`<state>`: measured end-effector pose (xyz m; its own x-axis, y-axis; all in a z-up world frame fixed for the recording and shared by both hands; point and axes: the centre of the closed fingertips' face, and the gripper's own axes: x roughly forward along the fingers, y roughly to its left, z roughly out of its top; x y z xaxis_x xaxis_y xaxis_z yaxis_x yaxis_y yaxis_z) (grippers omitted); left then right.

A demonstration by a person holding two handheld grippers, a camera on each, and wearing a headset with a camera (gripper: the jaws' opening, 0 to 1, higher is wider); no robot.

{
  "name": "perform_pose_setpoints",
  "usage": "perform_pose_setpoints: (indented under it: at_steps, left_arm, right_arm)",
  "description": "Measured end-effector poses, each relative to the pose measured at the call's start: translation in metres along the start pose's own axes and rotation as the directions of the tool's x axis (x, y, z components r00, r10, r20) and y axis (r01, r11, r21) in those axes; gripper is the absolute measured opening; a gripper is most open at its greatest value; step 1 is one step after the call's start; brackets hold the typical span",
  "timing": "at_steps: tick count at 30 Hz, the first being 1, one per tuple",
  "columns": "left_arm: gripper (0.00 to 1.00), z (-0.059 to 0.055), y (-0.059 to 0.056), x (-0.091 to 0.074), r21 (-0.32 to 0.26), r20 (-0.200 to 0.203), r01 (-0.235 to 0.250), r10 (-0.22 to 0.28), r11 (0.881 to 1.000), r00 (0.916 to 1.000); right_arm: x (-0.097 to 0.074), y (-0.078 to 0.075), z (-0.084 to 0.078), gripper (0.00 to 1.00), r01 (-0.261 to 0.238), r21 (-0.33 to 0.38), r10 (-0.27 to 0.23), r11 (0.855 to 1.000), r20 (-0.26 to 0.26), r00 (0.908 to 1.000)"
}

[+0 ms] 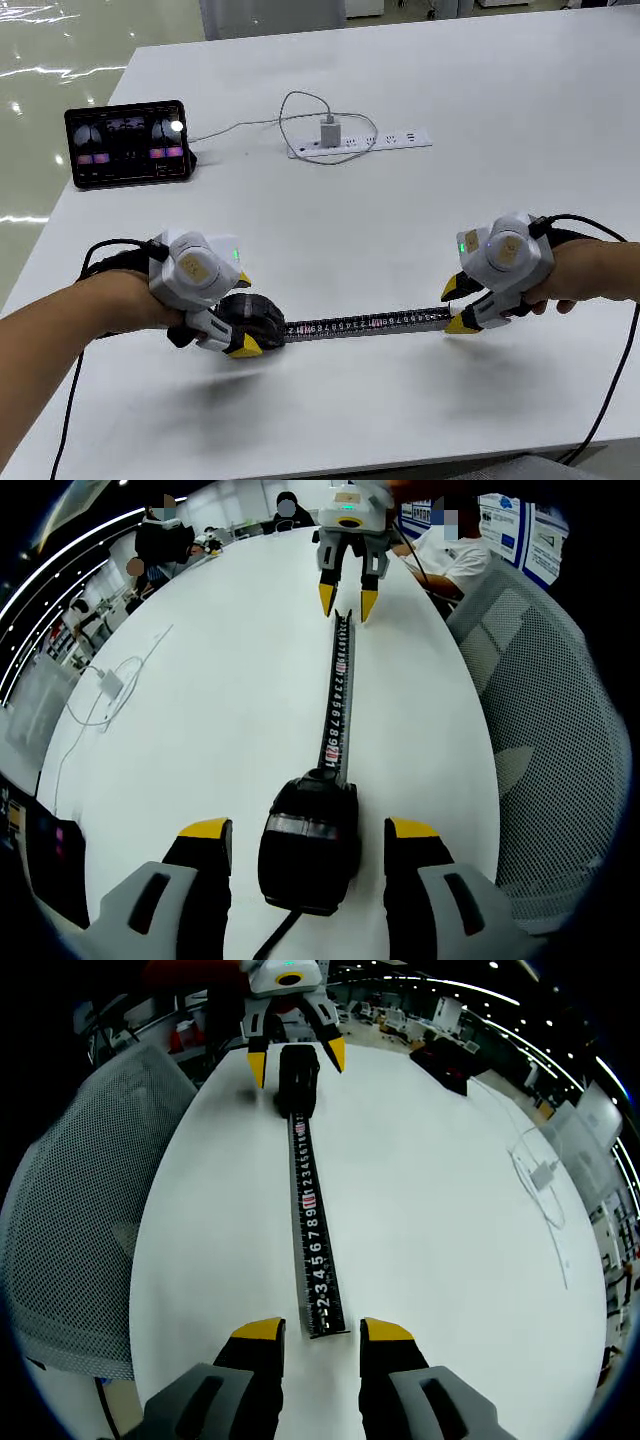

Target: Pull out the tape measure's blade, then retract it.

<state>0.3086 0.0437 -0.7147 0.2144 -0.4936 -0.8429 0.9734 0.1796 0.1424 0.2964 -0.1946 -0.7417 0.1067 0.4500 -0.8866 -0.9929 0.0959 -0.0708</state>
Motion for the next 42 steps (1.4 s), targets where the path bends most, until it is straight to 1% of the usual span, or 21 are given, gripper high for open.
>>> perform_pose_setpoints:
  at_steps: [2, 4, 10, 17, 19, 21, 22, 25, 26, 27, 28, 29, 31, 33, 34, 35, 36, 37, 40, 41, 42]
  left_arm:
    - [0.61, 0.0, -0.002, 0.0, -0.019, 0.005, 0.006, -0.006, 1.0, 1.0]
    - [0.66, 0.001, -0.005, 0.0, -0.027, 0.014, 0.018, -0.017, 0.999, 0.9998]
    - [0.73, -0.004, -0.012, 0.0, -0.057, 0.002, 0.053, -0.053, 0.997, 0.9986]
    - [0.8, -0.011, -0.015, 0.0, -0.087, -0.008, 0.062, -0.063, 0.994, 0.998]
    - [0.83, -0.018, -0.018, 0.002, -0.065, -0.037, 0.065, -0.068, 0.996, 0.997]
    - [0.83, -0.019, -0.02, 0.002, -0.071, -0.038, 0.069, -0.072, 0.995, 0.9967]
    - [0.86, -0.018, -0.022, 0.002, -0.083, -0.028, 0.075, -0.077, 0.994, 0.9966]
    - [0.94, -0.012, -0.022, 0.001, -0.156, 0.017, 0.077, -0.075, 0.985, 0.997]
    - [0.96, -0.01, -0.022, 0.0, -0.186, 0.032, 0.072, -0.067, 0.98, 0.9972]
    - [0.98, -0.009, -0.02, -0.001, -0.225, 0.051, 0.074, -0.064, 0.971, 0.9966]
    - [0.99, -0.007, -0.019, -0.001, -0.25, 0.069, 0.072, -0.056, 0.966, 0.996]
    - [0.99, -0.007, -0.018, -0.002, -0.263, 0.087, 0.069, -0.047, 0.962, 0.9951]
    - [0.99, -0.011, -0.017, -0.002, -0.266, 0.079, 0.059, -0.039, 0.962, 0.9961]
    - [0.99, -0.013, -0.017, -0.002, -0.278, 0.083, 0.047, -0.025, 0.96, 0.9962]
    - [0.99, -0.015, -0.015, -0.002, -0.299, 0.088, 0.036, -0.01, 0.954, 0.9961]
    - [0.99, -0.015, -0.013, -0.003, -0.324, 0.098, 0.022, 0.01, 0.946, 0.9951]
    - [0.99, -0.015, -0.012, -0.003, -0.332, 0.106, 0.018, 0.019, 0.943, 0.9942]
    - [0.99, -0.015, -0.011, -0.004, -0.348, 0.122, 0.007, 0.038, 0.938, 0.9918]
    - [0.99, -0.019, -0.01, -0.006, -0.359, 0.129, -0.013, 0.063, 0.933, 0.9896]
    - [0.99, -0.02, -0.01, -0.006, -0.365, 0.129, -0.017, 0.068, 0.931, 0.9893]
    - [0.99, -0.022, -0.01, -0.006, -0.378, 0.132, -0.023, 0.079, 0.926, 0.9882]
  right_arm:
    - [0.0, 0.0, -0.001, 0.3, 0.0, 0.004, 0.0, 1.0, -0.003, 1.0]
    - [0.001, 0.001, -0.002, 0.33, -0.003, 0.007, 0.003, 1.0, -0.001, 1.0]
    - [0.001, 0.001, -0.004, 0.4, -0.011, 0.012, 0.011, 1.0, -0.005, 0.9999]
    - [0.001, 0.002, -0.003, 0.44, -0.017, 0.029, 0.017, 0.999, -0.001, 0.9999]
    - [0.002, 0.004, -0.004, 0.47, -0.02, 0.037, 0.021, 0.999, -0.002, 0.9998]
    - [0.003, 0.004, -0.004, 0.49, -0.022, 0.042, 0.022, 0.999, -0.003, 0.9998]
    - [0.003, 0.005, -0.004, 0.51, -0.022, 0.047, 0.022, 0.999, -0.002, 0.9998]
    - [0.004, 0.006, -0.004, 0.58, -0.022, 0.073, 0.022, 0.997, 0.004, 0.9998]
    - [0.004, 0.007, -0.004, 0.59, -0.021, 0.076, 0.021, 0.997, 0.006, 0.9998]
    - [0.004, 0.007, -0.004, 0.6, -0.017, 0.087, 0.016, 0.996, 0.013, 0.9998]
    - [0.004, 0.008, -0.004, 0.61, -0.014, 0.097, 0.013, 0.995, 0.016, 0.9998]
    - [0.004, 0.007, -0.004, 0.63, -0.009, 0.111, 0.007, 0.994, 0.023, 0.9997]
    - [0.004, 0.008, -0.005, 0.67, -0.006, 0.126, 0.002, 0.992, 0.033, 0.9995]
    - [0.004, 0.008, -0.005, 0.71, 0.001, 0.146, -0.007, 0.989, 0.043, 0.9991]
    - [0.003, 0.006, -0.006, 0.74, 0.015, 0.169, -0.024, 0.986, 0.053, 0.9983]
    - [0.003, 0.006, -0.006, 0.76, 0.017, 0.184, -0.029, 0.983, 0.06, 0.9978]
    - [0.003, 0.005, -0.007, 0.77, 0.022, 0.195, -0.036, 0.981, 0.064, 0.9973]
    - [0.003, 0.003, -0.007, 0.79, 0.037, 0.209, -0.053, 0.977, 0.074, 0.9958]
    - [0.001, 0.002, -0.006, 0.84, 0.046, 0.263, -0.076, 0.964, 0.107, 0.9914]
    - [0.0, 0.001, -0.006, 0.85, 0.05, 0.278, -0.084, 0.959, 0.113, 0.99]
    - [-0.001, 0.001, -0.007, 0.86, 0.053, 0.302, -0.094, 0.952, 0.121, 0.9881]
